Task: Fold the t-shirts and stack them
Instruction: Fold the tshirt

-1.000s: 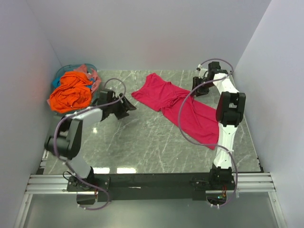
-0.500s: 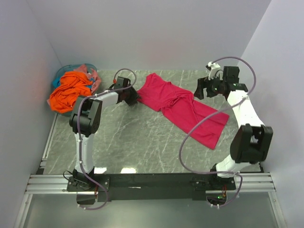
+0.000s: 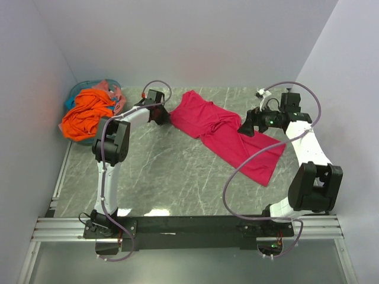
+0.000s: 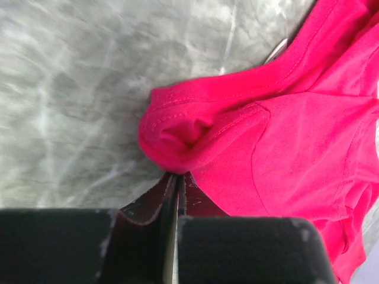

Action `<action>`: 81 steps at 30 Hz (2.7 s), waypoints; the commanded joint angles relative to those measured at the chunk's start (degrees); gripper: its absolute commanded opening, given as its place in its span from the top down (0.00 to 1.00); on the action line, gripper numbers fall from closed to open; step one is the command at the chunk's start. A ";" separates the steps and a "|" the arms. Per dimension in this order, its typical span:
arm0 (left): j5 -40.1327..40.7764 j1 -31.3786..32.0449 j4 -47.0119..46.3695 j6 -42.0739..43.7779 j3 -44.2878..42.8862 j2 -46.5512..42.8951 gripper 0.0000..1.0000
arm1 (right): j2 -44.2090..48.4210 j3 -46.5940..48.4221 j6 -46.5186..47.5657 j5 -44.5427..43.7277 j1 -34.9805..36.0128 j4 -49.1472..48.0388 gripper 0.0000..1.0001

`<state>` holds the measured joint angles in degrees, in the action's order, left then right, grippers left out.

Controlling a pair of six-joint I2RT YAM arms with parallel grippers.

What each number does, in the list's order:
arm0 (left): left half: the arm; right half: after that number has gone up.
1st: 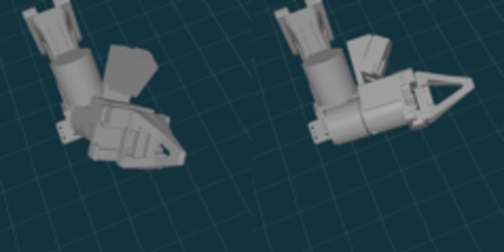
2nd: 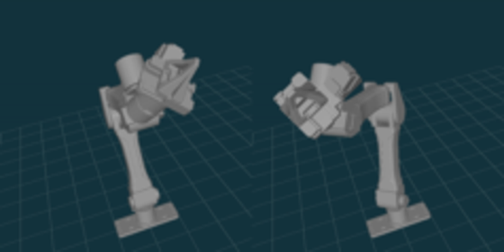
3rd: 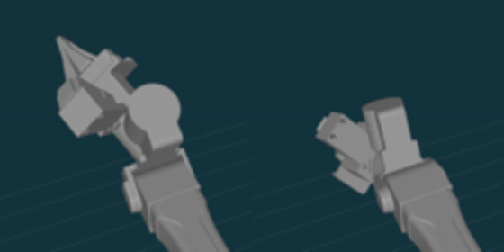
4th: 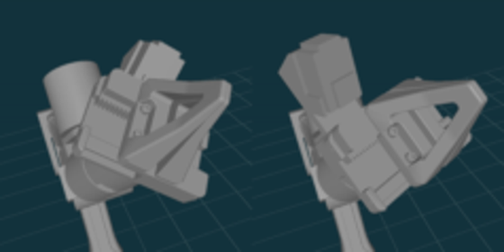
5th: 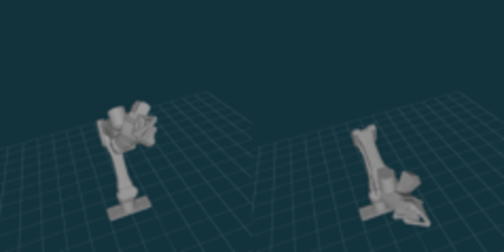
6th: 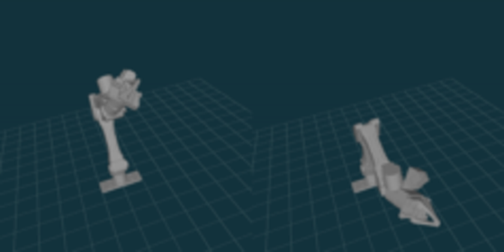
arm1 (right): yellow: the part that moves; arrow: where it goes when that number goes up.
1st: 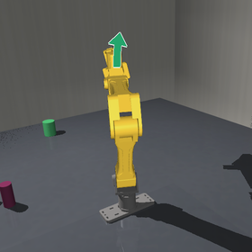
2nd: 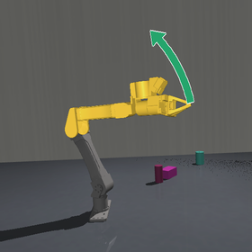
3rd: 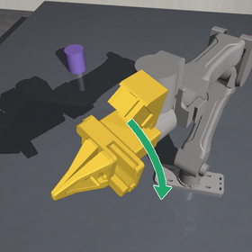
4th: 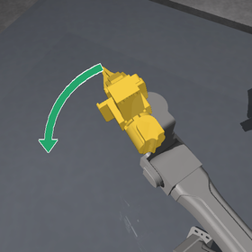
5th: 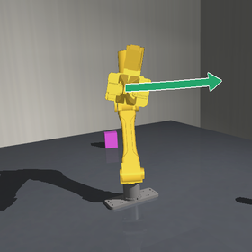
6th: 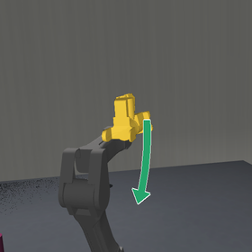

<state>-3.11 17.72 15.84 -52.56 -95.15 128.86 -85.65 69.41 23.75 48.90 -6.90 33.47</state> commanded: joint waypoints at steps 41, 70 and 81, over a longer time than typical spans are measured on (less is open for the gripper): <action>-10.16 -15.78 5.89 17.14 -2.07 -27.76 0.41 | 0.13 -27.92 11.06 -61.22 48.64 -11.68 0.37; -21.93 -15.78 3.33 12.74 37.75 -71.81 0.36 | 12.43 -31.88 8.61 -44.51 70.07 3.53 1.00; -27.12 -15.08 -0.71 8.88 45.31 -72.09 0.34 | 12.77 -21.42 8.76 -41.43 77.57 9.59 0.35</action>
<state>-26.98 2.02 19.18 -41.89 -51.59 57.04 -77.32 43.97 31.16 6.98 71.92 39.64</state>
